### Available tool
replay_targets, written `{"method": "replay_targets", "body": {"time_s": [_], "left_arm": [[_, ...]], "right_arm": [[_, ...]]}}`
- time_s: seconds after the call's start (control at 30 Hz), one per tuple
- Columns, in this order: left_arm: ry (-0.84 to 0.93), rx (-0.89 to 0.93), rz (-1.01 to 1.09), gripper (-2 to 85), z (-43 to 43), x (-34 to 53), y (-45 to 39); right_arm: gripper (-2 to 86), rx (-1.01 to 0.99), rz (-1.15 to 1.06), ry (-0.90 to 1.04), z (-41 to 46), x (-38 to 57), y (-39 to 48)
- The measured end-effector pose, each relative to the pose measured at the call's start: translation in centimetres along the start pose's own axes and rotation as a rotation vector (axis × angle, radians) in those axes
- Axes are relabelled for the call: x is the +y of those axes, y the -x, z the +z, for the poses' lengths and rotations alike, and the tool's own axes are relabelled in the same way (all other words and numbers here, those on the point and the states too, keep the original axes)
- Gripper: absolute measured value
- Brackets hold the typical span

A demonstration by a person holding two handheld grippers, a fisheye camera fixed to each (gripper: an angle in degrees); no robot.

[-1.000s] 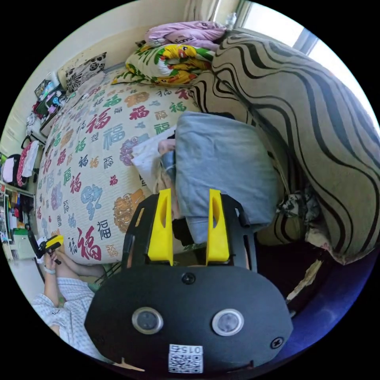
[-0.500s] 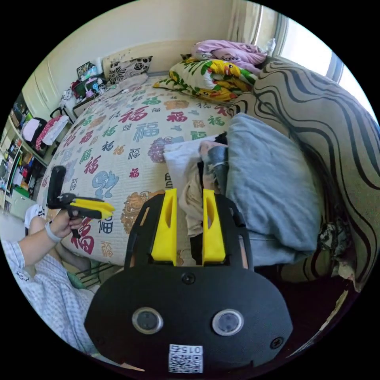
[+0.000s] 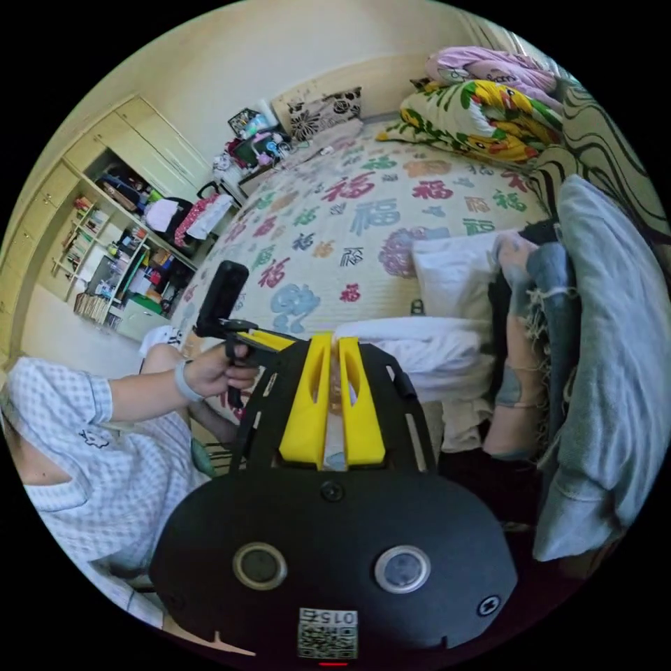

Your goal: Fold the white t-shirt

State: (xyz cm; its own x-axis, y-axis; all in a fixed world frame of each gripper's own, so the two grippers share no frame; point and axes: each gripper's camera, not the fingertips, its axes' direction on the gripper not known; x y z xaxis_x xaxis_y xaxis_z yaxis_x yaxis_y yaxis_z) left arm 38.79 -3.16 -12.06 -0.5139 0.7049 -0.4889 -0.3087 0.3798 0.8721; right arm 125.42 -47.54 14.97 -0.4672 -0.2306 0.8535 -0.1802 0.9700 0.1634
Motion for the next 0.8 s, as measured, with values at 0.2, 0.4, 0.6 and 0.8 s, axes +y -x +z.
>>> {"method": "replay_targets", "body": {"time_s": [0.2, 0.4, 0.6, 0.8], "left_arm": [[-0.178, -0.124, 0.23, 13.2, -3.7, 3.1, -8.2], [-0.122, -0.212, 0.365, 14.4, -3.0, 5.0, -14.3], [-0.17, -0.341, 0.532, 1.8, -5.1, 8.8, -20.6], [-0.265, -0.456, 0.668, -0.2, -12.5, 11.6, -27.4]], "right_arm": [[0.1, -0.004, -0.013, -0.091, -4.9, -0.6, 3.2], [-0.1, -0.121, 0.024, -0.125, -6.8, 1.1, 4.3], [-0.1, -0.176, 0.015, -0.184, -8.5, 2.3, 6.3], [-0.1, -0.315, -0.097, -0.282, -10.7, 1.4, 10.1]]}}
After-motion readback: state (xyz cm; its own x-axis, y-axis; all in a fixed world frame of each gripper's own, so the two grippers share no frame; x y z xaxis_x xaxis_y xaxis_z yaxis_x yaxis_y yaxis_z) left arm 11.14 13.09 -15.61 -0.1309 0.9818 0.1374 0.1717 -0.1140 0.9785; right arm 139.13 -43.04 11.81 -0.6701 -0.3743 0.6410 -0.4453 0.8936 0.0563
